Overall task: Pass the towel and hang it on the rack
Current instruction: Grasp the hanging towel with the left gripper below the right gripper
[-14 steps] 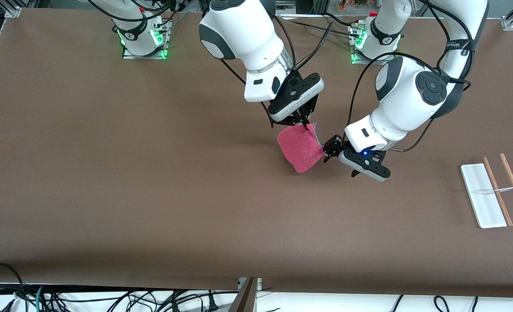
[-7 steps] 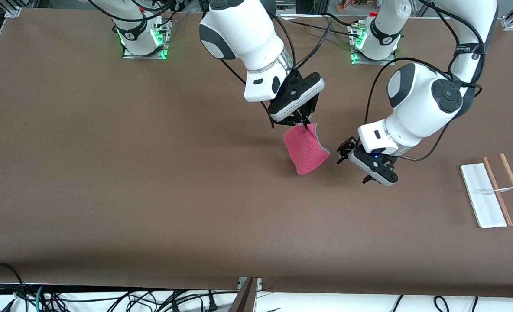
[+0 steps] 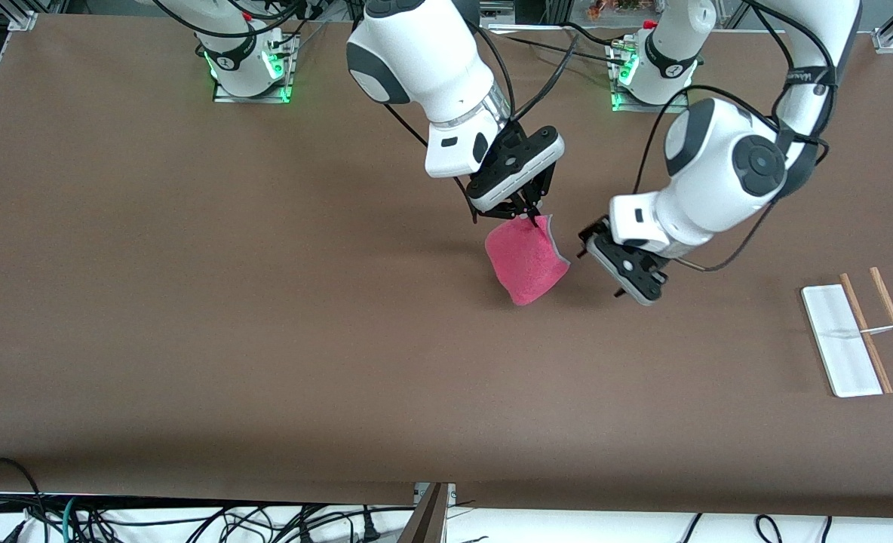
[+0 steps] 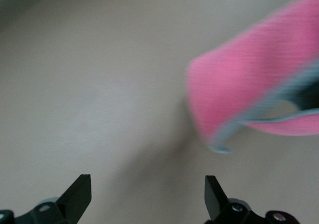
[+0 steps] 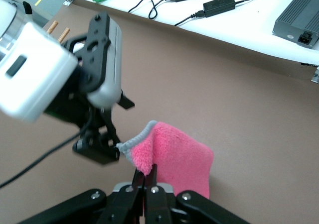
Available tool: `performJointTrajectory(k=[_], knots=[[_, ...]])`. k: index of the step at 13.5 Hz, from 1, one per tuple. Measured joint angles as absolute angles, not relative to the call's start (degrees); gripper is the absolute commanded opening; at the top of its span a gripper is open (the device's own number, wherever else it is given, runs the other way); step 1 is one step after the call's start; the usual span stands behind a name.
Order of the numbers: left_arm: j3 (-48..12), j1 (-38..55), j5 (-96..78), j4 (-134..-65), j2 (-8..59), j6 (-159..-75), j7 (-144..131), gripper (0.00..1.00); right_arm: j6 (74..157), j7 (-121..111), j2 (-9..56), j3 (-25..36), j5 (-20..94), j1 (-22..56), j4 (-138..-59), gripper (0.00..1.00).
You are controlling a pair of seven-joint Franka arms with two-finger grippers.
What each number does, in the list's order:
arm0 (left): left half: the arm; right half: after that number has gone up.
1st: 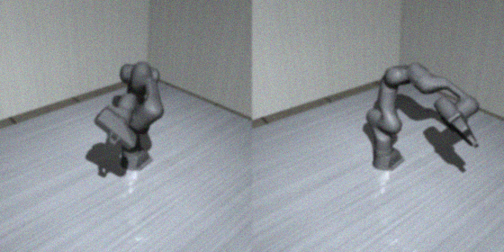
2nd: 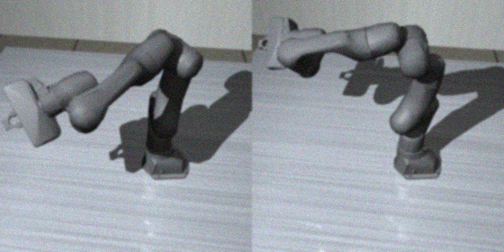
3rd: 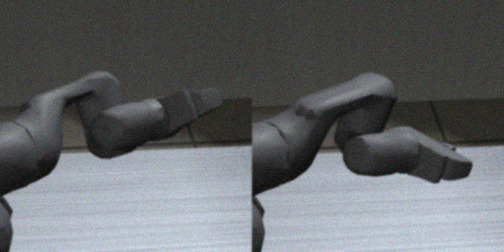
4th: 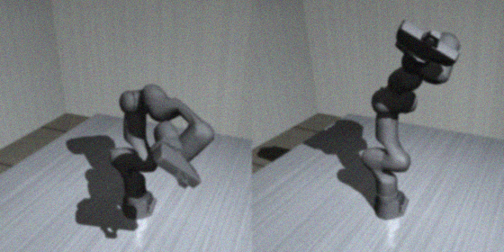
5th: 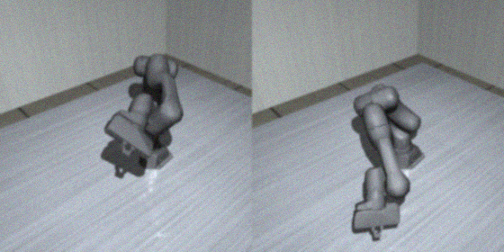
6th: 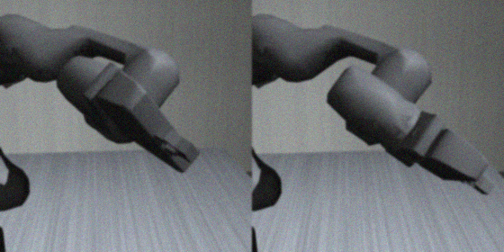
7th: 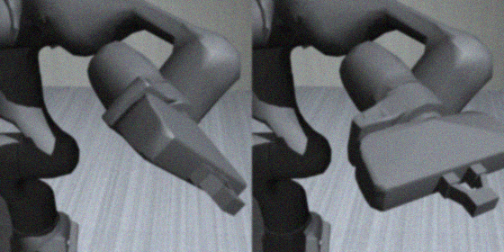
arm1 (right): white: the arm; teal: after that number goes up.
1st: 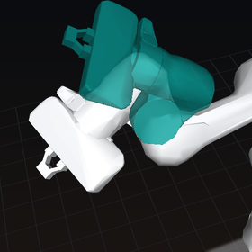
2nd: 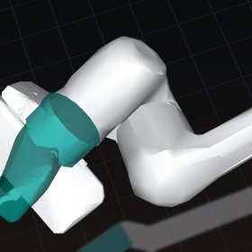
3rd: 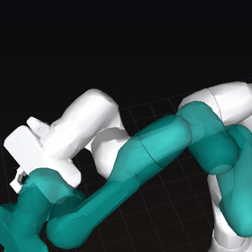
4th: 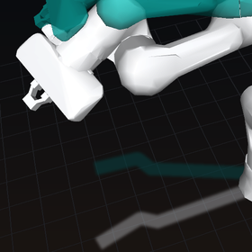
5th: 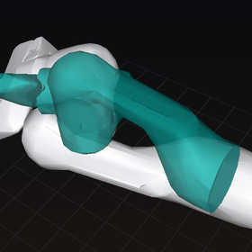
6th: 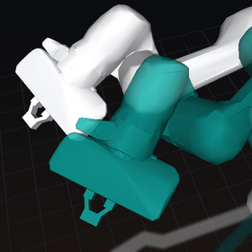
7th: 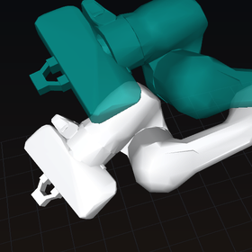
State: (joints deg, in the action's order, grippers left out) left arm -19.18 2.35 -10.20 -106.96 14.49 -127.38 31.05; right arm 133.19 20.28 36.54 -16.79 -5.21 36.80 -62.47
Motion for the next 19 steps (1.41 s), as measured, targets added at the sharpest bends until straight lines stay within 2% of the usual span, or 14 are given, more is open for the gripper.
performJointTrajectory(k=[3, 7, 8, 9, 11, 12, 13, 19], knots=[[-21.85, 2.36, -10.25, -108.10, 13.45, -127.13, 30.81, 1.00, 133.20, 20.28, 36.54, -16.78, -5.21, 36.80, -62.47, 0.00], [-21.89, 2.00, -15.61, -108.55, 14.37, -130.68, 30.83, 1.00, 133.21, 20.28, 36.54, -16.78, -5.21, 36.80, -62.47, 0.00], [-21.89, 1.97, -16.04, -108.55, 14.97, -131.74, 30.83, 0.95, 133.21, 20.28, 36.54, -16.78, -5.21, 36.80, -62.47, 0.00], [-21.89, 1.97, -16.14, -108.54, 15.55, -132.85, 30.83, 0.86, 133.22, 20.28, 36.54, -16.78, -5.21, 36.80, -62.47, 0.00], [-21.89, 1.96, -16.18, -108.47, 16.15, -133.92, 30.83, 0.40, 133.22, 20.28, 36.54, -16.77, -5.21, 36.80, -62.47, 0.00], [-21.89, 1.96, -16.18, -108.44, 16.19, -134.08, 30.84, 0.12, 133.22, 20.28, 36.54, -16.78, -5.21, 36.80, -62.47, 0.00], [-21.89, 1.96, -16.18, -108.39, 16.19, -134.13, 30.84, 0.00, 133.22, 20.28, 36.54, -16.77, -5.21, 36.80, -62.47, 0.00], [-21.88, 1.64, -16.18, -108.33, 16.19, -134.19, 30.96, 0.00, 133.22, 20.28, 36.54, -16.77, -5.21, 36.80, -62.47, 0.00]])
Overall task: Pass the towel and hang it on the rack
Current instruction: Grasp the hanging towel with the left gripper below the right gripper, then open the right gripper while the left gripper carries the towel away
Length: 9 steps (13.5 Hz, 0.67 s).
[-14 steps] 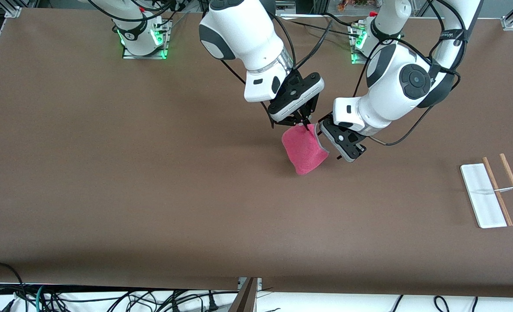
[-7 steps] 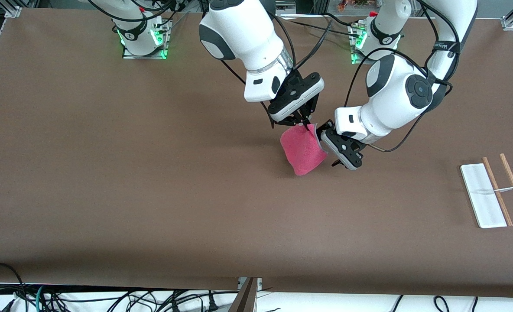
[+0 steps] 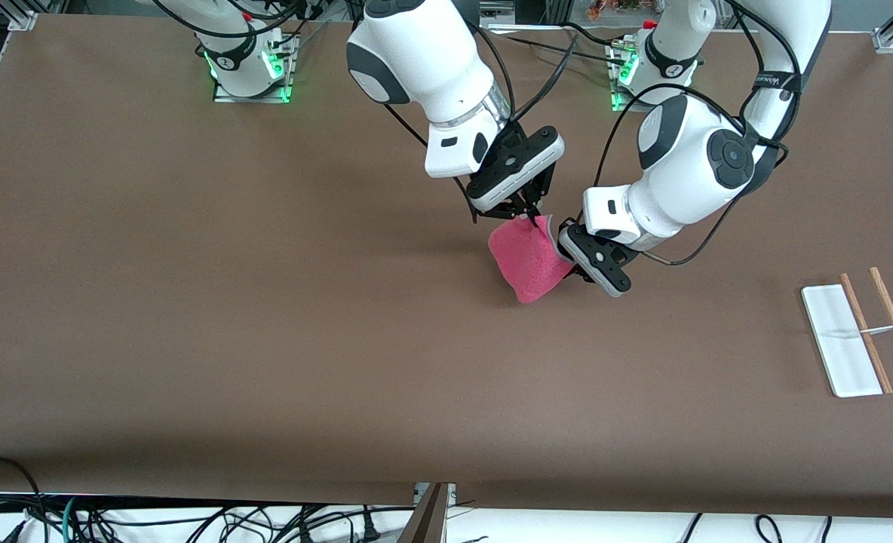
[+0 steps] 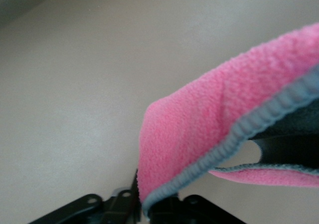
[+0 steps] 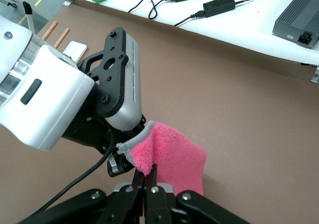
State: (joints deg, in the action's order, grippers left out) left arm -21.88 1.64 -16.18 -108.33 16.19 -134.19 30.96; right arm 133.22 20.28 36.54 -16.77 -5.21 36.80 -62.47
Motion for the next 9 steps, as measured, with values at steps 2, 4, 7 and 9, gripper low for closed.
performJointTrajectory(k=[2, 4, 7, 9], knots=[[-21.85, 0.37, -16.18, -108.30, 16.17, -134.19, 31.01, 0.00, 133.22, 20.28, 36.54, -16.77, -5.21, 36.80, -62.47, 0.00], [-21.82, -1.31, -16.18, -108.16, 16.02, -133.71, 31.21, 0.00, 133.22, 20.28, 36.54, -16.77, -5.21, 36.80, -62.47, 0.00], [-21.67, -2.57, -16.18, -107.92, 15.33, -132.71, 31.41, 0.00, 133.23, 20.30, 36.54, -16.70, -5.20, 36.80, -62.47, 0.86], [-21.54, -4.29, -16.18, -107.86, 14.72, -131.79, 31.41, 0.00, 133.25, 20.30, 36.54, -16.51, -5.21, 36.73, -62.46, 1.00]])
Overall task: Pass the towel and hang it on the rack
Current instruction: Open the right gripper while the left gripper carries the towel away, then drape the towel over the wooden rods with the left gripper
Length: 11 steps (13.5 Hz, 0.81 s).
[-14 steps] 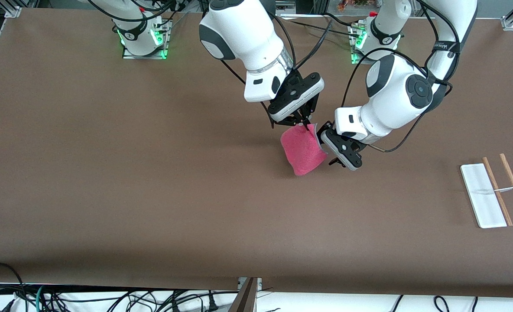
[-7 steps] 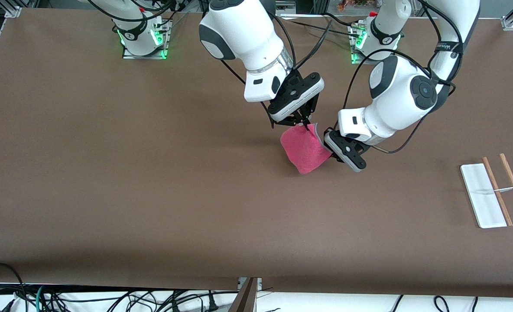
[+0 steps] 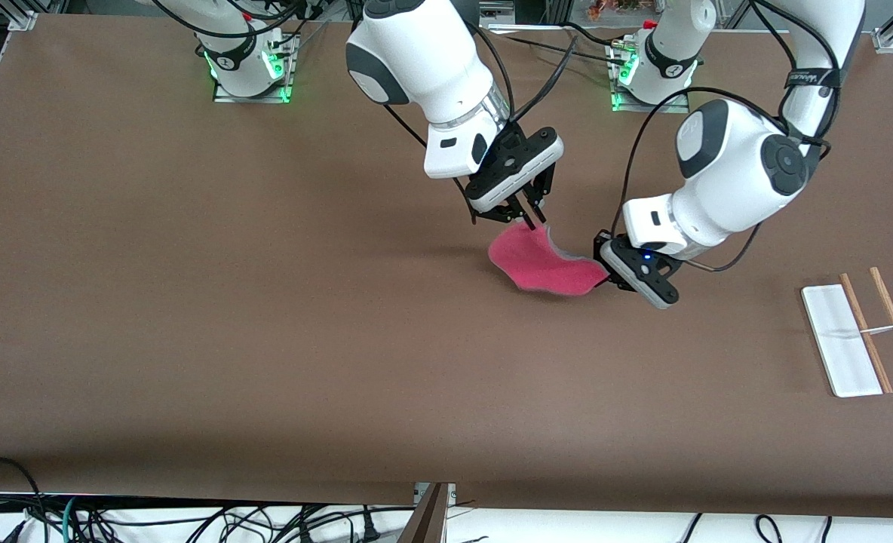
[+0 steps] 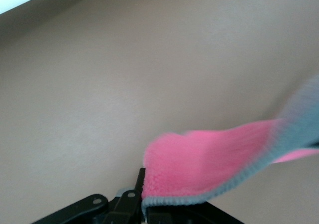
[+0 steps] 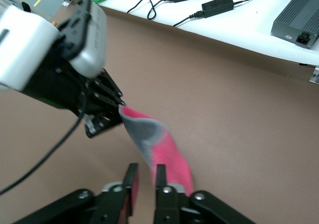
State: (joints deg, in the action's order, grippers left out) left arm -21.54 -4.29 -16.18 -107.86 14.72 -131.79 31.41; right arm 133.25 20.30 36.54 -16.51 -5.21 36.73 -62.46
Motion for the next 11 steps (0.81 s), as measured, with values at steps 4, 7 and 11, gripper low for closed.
performJointTrajectory(k=[4, 7, 11], knots=[[-21.07, -8.09, -15.72, -107.41, 13.86, -129.14, 31.88, 0.00, 131.07, 20.30, 36.43, -16.06, -5.21, 35.82, -62.38, 1.00], [-20.98, -13.26, -13.31, -105.61, 11.31, -121.82, 33.15, 0.00, 122.78, 20.13, 35.82, -15.58, -5.28, 31.57, -61.76, 1.00], [-20.65, -22.95, -12.91, -101.31, 9.61, -113.56, 42.69, 0.00, 112.48, 17.39, 34.07, -14.51, -5.32, 24.47, -61.50, 1.00]])
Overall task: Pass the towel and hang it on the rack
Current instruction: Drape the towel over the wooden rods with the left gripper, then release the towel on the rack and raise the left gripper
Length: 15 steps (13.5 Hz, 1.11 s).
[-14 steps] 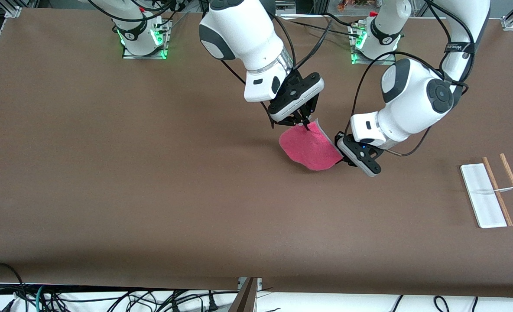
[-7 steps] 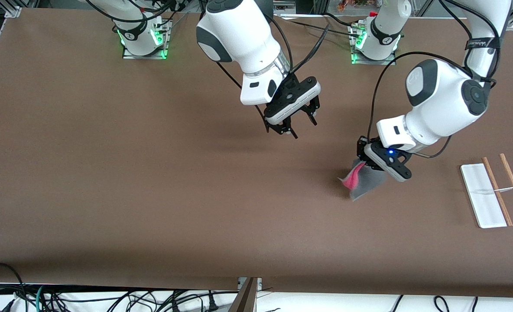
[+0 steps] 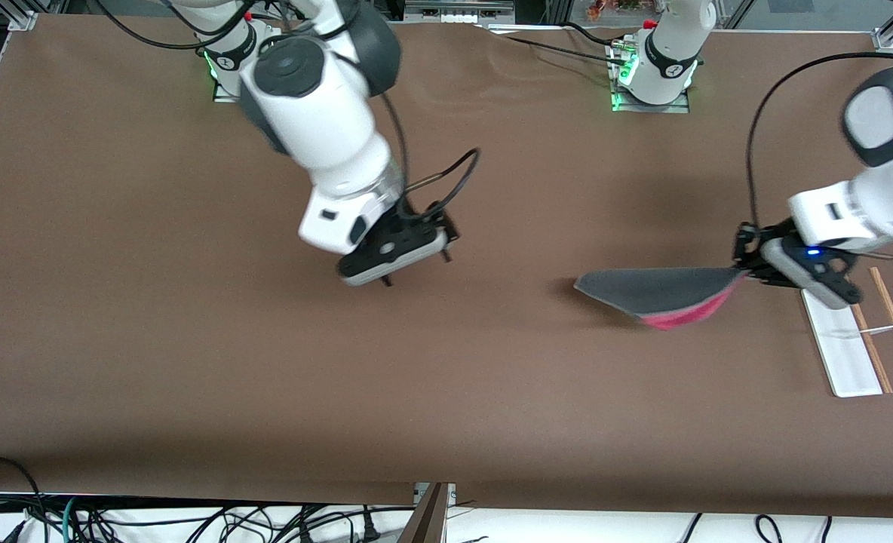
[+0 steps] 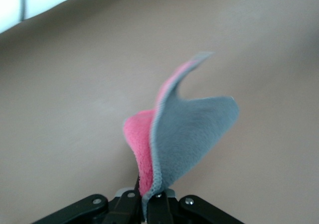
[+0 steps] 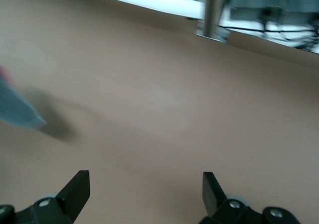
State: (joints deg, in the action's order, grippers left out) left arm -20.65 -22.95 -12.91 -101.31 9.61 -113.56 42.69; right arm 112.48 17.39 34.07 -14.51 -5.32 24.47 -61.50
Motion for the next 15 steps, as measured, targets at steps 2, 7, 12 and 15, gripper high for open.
performJointTrajectory(k=[2, 7, 12, 15], knots=[[-20.53, -27.36, -11.59, -101.06, 9.72, -113.33, 47.48, 0.00, 106.96, 16.38, 33.19, -12.71, -5.32, 22.43, -61.46, 1.00], [-20.41, -35.50, -7.37, -95.22, 13.32, -113.34, 61.26, 0.00, 101.67, 15.56, 29.49, -7.91, -5.30, 16.56, -61.73, 1.00], [-20.38, -41.32, -7.31, -88.84, 20.23, -113.35, 75.35, 0.00, 95.08, 4.50, 23.31, -5.99, -5.29, 5.61, -65.27, 1.00], [-20.39, -42.80, -7.30, -88.09, 21.92, -113.35, 80.53, 0.00, 93.86, -0.27, 18.43, -2.14, -5.22, 1.20, -70.04, 1.00]])
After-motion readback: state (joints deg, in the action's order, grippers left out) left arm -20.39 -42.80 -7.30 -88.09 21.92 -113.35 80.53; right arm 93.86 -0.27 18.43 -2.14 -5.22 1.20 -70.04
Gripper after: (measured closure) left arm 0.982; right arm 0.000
